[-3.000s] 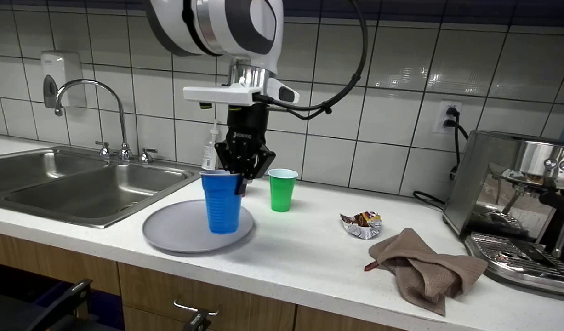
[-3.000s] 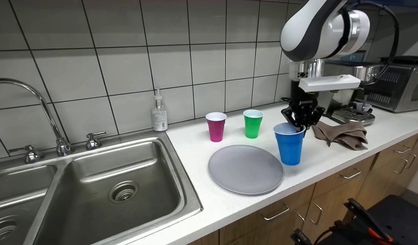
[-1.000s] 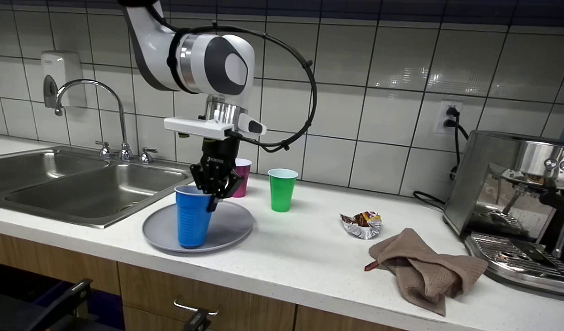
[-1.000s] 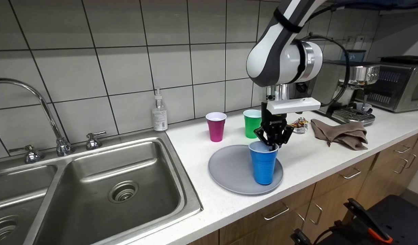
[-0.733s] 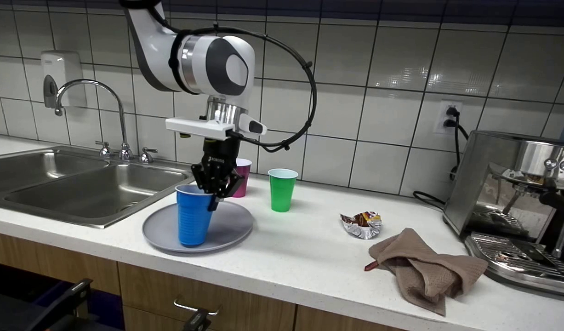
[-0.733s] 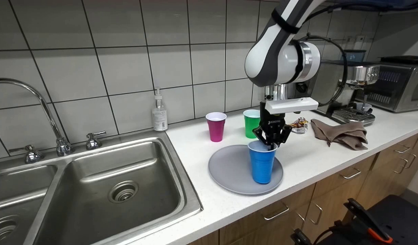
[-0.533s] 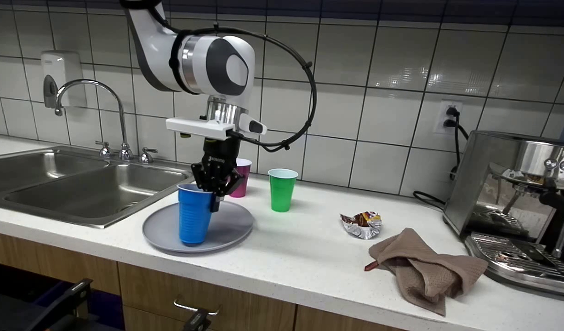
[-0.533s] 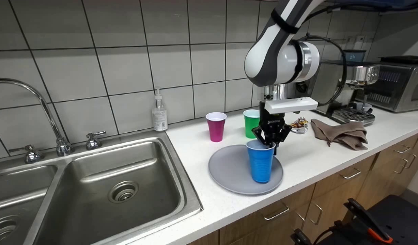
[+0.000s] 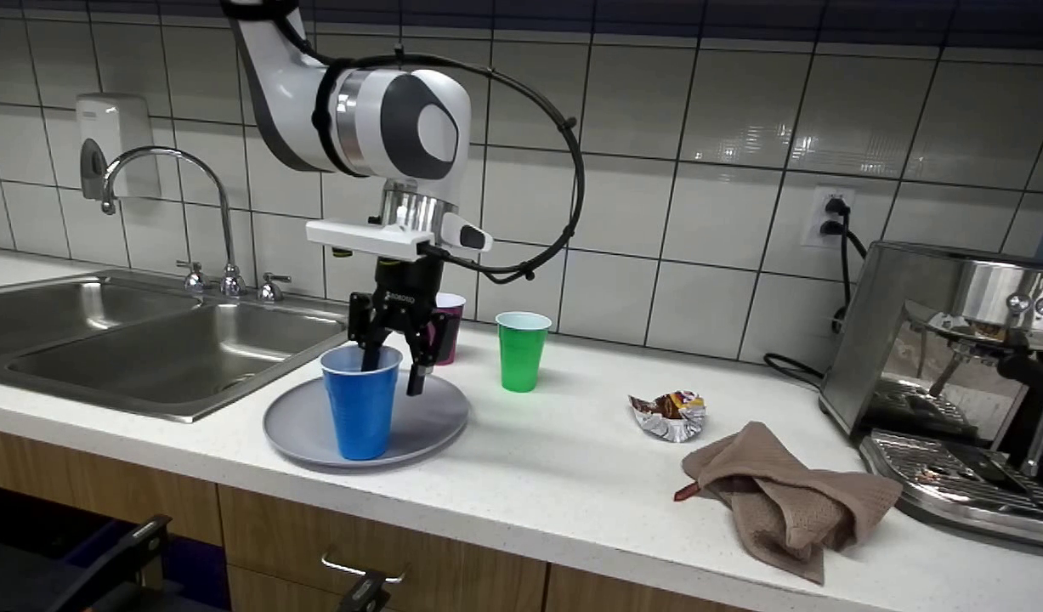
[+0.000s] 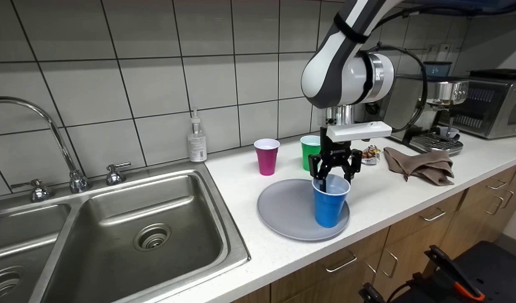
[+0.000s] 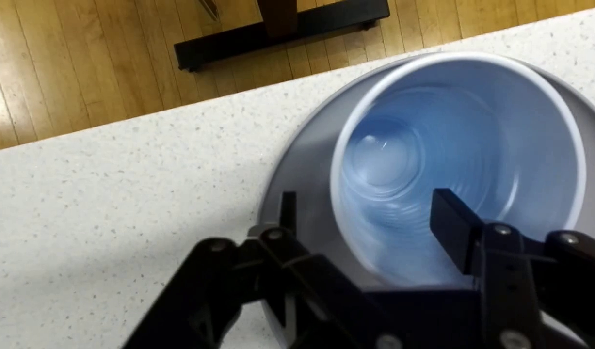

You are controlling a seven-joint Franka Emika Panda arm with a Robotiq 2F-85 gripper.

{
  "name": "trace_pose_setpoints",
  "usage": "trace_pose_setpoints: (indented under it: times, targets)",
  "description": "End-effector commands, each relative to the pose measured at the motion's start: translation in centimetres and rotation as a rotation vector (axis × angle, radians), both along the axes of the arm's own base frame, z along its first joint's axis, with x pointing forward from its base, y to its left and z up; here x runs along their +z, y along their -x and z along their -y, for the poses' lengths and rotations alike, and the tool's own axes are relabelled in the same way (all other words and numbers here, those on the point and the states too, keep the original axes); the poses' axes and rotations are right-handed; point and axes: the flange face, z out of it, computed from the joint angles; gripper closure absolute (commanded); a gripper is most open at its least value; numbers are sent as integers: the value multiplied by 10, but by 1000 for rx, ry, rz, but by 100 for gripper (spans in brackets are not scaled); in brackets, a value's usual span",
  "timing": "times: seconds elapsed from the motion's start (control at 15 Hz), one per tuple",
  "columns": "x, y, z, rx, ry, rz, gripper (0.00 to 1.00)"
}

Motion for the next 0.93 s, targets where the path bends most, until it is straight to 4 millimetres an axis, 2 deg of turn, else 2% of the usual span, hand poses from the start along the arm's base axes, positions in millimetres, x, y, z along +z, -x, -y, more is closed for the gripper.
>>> trace_pose_setpoints:
  times: [0.0, 0.53, 0.87]
  targets:
    - [12, 2, -3, 3, -8, 17, 0]
    - [35, 17, 1, 15, -12, 46, 0]
    - [58, 33, 8, 25, -20, 80, 0]
